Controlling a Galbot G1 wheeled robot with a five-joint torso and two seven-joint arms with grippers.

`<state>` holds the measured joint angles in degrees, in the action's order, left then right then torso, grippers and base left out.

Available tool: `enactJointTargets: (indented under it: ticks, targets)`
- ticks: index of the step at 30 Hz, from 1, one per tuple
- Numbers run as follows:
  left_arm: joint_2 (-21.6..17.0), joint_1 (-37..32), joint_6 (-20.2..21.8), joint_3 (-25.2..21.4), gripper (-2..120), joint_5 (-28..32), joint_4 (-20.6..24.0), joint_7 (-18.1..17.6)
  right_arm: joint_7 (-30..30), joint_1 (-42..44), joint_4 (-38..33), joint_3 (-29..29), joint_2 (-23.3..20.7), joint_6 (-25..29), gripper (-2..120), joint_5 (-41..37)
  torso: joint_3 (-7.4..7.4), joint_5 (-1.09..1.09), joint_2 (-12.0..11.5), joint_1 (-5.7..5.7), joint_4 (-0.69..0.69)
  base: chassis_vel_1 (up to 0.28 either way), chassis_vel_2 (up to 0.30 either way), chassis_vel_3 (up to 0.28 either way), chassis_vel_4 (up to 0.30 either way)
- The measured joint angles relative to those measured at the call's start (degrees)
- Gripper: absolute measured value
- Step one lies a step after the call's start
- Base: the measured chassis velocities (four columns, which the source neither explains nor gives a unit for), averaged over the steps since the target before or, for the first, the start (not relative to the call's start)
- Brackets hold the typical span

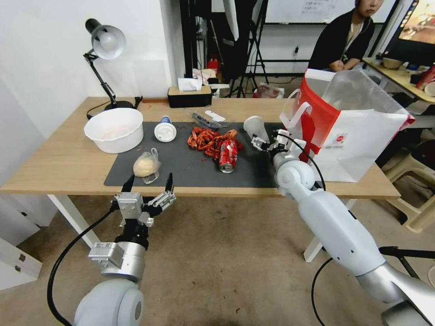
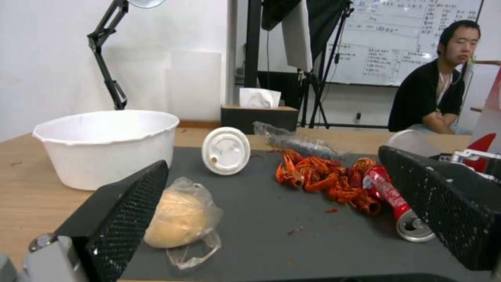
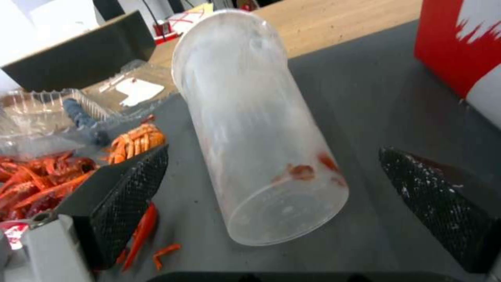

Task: Pick up the trash from the table and place it into the takeout bag.

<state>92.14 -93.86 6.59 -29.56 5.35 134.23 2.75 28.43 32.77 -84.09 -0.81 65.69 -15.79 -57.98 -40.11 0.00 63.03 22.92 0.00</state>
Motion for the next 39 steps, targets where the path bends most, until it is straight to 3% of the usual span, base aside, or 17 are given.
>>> enactJointTargets:
  ticks: [7, 10, 12, 17, 19, 21, 34, 39]
  targets:
    - [0.0, 0.1, 0.0, -0.1, 100, 0.0, 0.0, 0.0, -0.1, -0.9, 1.9, -0.8, 0.5, -0.2, 100, -0.1, 0.00, 0.00, 0.0, 0.00, 0.00, 0.000, 0.000, 0.000, 0.000]
    - [0.0, 0.2, 0.0, -0.1, 100, 0.0, 0.0, 0.0, -0.2, -1.1, 2.4, -1.1, 0.6, -0.2, 95, -0.1, 0.00, 0.00, 0.0, 0.00, 0.00, 0.000, 0.000, 0.000, 0.000]
    - [0.0, 0.2, -0.1, -0.1, 100, 0.0, 0.0, 0.0, -0.2, -1.3, 3.2, -1.3, 0.9, -0.2, 82, -0.1, 0.00, 0.00, 0.0, 0.00, 0.00, 0.000, 0.000, 0.000, 0.000]
    - [0.0, 0.2, -0.1, -0.1, 100, 0.0, 0.0, 0.0, -0.3, -1.4, 3.7, -1.5, 1.1, -0.2, 72, 0.0, 0.00, 0.00, 0.0, 0.00, 0.00, 0.000, 0.000, 0.000, 0.000]
    - [0.0, 0.2, -0.2, -0.1, 100, 0.0, 0.1, 0.0, -0.3, -1.4, 4.0, -1.7, 1.3, -0.2, 60, 0.1, 0.00, 0.00, 0.0, 0.00, 0.00, 0.000, 0.000, 0.000, 0.000]
    - [0.0, 0.2, -0.3, -0.1, 100, 0.0, 0.1, 0.0, -0.3, -1.4, 4.2, -1.8, 1.6, -0.2, 54, 0.3, 0.00, -0.01, 0.0, 0.00, 0.00, 0.000, 0.000, 0.000, 0.000]
    - [0.0, 0.1, -0.7, 0.0, 100, 0.0, 0.1, -0.2, -0.6, -0.4, 2.9, -2.0, 1.4, 0.4, 53, 1.1, 0.00, 0.01, 0.0, 0.00, 0.01, 0.000, 0.000, 0.000, 0.000]
    - [0.0, 0.1, -0.7, 0.0, 100, 0.0, 0.0, -0.2, -3.8, 0.8, -1.7, -1.2, -0.1, 3.0, 53, 3.6, 0.00, 0.01, 0.0, 0.00, 0.00, 0.000, 0.000, 0.000, 0.000]
